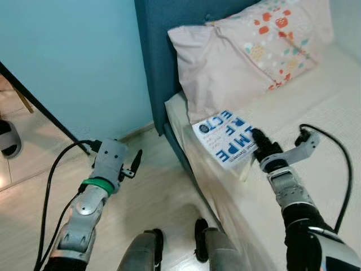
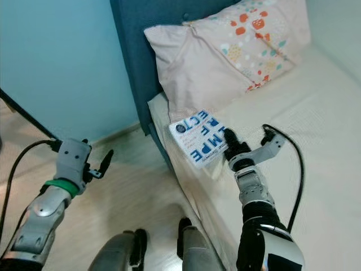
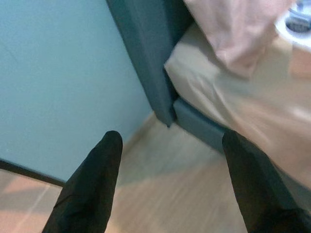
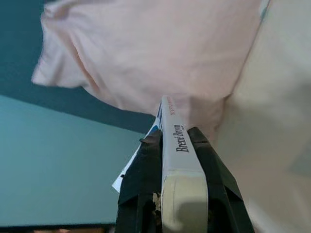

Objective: Clean up the room

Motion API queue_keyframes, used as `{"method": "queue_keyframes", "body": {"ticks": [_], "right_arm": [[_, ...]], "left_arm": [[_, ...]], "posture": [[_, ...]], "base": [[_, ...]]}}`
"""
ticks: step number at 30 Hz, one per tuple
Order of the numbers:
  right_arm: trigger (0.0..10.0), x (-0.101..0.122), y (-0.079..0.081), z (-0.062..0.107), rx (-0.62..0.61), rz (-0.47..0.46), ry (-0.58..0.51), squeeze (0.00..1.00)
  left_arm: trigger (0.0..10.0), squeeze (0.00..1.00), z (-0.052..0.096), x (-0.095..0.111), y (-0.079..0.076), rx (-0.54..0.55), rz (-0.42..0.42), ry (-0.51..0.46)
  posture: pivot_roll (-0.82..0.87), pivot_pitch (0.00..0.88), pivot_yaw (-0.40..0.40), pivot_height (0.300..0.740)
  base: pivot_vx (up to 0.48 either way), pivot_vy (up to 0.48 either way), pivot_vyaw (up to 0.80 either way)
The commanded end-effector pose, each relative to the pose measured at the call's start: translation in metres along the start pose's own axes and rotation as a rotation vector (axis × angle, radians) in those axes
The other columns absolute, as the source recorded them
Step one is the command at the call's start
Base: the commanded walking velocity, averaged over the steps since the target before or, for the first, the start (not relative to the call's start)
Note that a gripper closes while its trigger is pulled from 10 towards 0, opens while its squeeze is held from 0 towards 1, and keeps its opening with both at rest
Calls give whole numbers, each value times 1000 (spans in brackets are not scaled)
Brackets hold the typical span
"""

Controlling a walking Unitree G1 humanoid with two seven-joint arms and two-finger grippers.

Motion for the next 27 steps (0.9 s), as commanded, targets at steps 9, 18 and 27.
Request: {"method": "queue_keyframes", "body": {"ticks": [9, 18, 27], "right_arm": [[10000, 4, -2, -4, -14, -118, -75, 0], [10000, 10, -22, 6, -188, -22, -102, 0], [10000, 27, -38, 17, -256, 176, -103, 0]], "left_arm": [[10000, 0, 27, 8, 16, -5, -31, 64], [10000, 0, 48, 13, 24, -6, -55, 107], [10000, 0, 57, 17, 27, -14, -65, 150]], "posture": [[319, 382, 155, 740], [388, 431, 205, 740], [383, 454, 222, 740]], "base": [[0, 0, 0], [0, 0, 0], [0, 0, 0]]}}
Point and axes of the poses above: a point about 5 cm out from each wrist's last joint towards the gripper, its own z axis pointing back from the gripper into the wrist, its own x axis along the axis of the wrist's last joint, y = z × x, the point moved 1 cm from there along -z, pointing out of the wrist towards the gripper, and after that the axes turned 4 degrees about z, right-handed, at the moved point
